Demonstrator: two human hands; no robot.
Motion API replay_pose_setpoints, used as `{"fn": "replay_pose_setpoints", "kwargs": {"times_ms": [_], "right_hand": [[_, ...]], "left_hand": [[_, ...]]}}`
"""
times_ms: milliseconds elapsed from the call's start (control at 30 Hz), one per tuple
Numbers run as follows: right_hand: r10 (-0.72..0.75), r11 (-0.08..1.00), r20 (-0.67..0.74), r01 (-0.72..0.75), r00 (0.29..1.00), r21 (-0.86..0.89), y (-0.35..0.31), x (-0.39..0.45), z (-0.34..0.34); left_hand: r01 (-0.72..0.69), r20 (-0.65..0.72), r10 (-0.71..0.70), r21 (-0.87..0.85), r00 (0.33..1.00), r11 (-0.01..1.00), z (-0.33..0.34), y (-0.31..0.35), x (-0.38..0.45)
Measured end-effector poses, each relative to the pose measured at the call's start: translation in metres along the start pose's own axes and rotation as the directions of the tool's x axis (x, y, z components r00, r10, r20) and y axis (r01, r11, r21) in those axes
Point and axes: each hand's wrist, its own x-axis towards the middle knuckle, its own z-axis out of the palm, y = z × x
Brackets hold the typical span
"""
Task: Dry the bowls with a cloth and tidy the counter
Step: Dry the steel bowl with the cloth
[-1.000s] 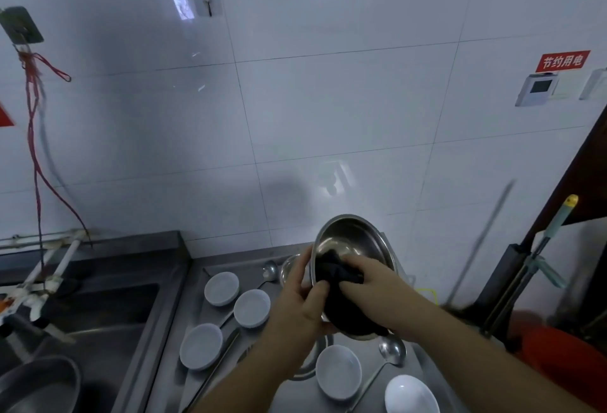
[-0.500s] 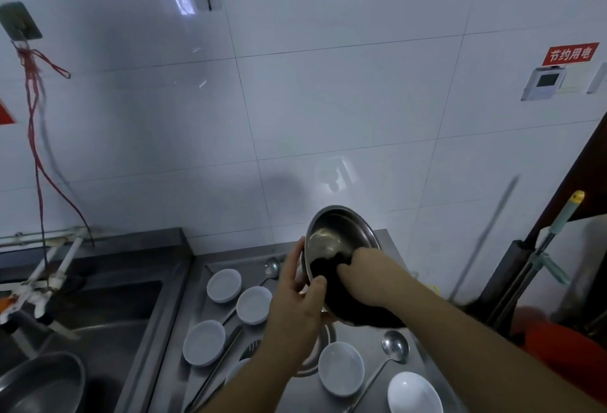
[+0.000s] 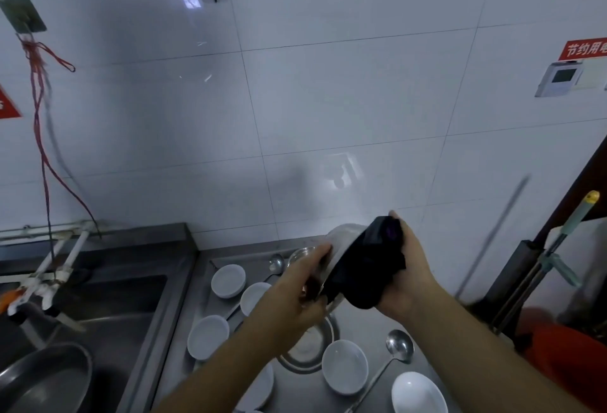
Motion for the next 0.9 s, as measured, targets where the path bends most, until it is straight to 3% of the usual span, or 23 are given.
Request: {"fn": "replay_pose_setpoints", "kwargs": {"times_ms": [100,200,267,333,367,400,433,500,600,767,900], "right_hand": [[0.070,0.996,0.068,-0.066,0.995,-0.055,0.005,-0.003,0.003],[0.062,0.991,0.048,-0.056,0.997,-0.124,0.010,-0.005,0.004],[0.064,0.982,0.056,-0.053,0.996,-0.179,0.010,-0.003,0.002],[0.059,0.985,0.044,-0.051,0.997,-0.162,0.010,-0.002,-0.001],[0.058,0.992,0.046,-0.052,0.997,-0.118,0.011,-0.002,-0.002],[0.058,0.995,0.054,-0.053,0.997,-0.083,0.012,-0.002,-0.003],[0.061,0.996,0.053,-0.057,0.997,-0.071,0.015,-0.003,-0.003],[0.074,0.993,0.044,-0.069,0.996,-0.099,0.022,-0.006,-0.005],[0.015,0.991,-0.014,-0.017,1.000,-0.133,0.034,-0.007,-0.008],[0.046,0.966,-0.143,-0.081,0.989,-0.246,0.047,-0.021,-0.013],[-0.094,0.949,-0.319,-0.012,0.943,-0.315,0.049,-0.028,-0.020]], "left_hand": [[-0.069,0.069,0.060,0.140,0.996,0.988,-0.013,-0.006,0.005],[-0.090,0.020,0.088,0.150,0.996,0.985,-0.016,-0.012,0.007],[0.070,-0.146,-0.060,0.061,0.988,0.996,-0.014,-0.013,0.007],[0.251,-0.325,-0.290,-0.157,0.900,0.955,-0.006,-0.010,0.006],[0.342,-0.301,-0.462,-0.377,0.834,0.861,-0.003,-0.007,0.006],[0.388,-0.176,-0.590,-0.601,0.788,0.698,0.001,-0.006,0.006],[0.378,-0.048,-0.627,-0.761,0.778,0.527,0.004,-0.002,0.007],[0.275,0.045,-0.591,-0.911,0.805,0.306,0.007,0.006,0.008],[0.107,0.004,-0.606,-0.985,0.796,0.135,0.005,0.011,0.011],[-0.053,-0.083,-0.622,-0.996,0.778,0.066,-0.014,0.017,0.024],[-0.045,-0.179,-0.577,-0.970,0.797,0.239,-0.031,0.014,0.028]]}}
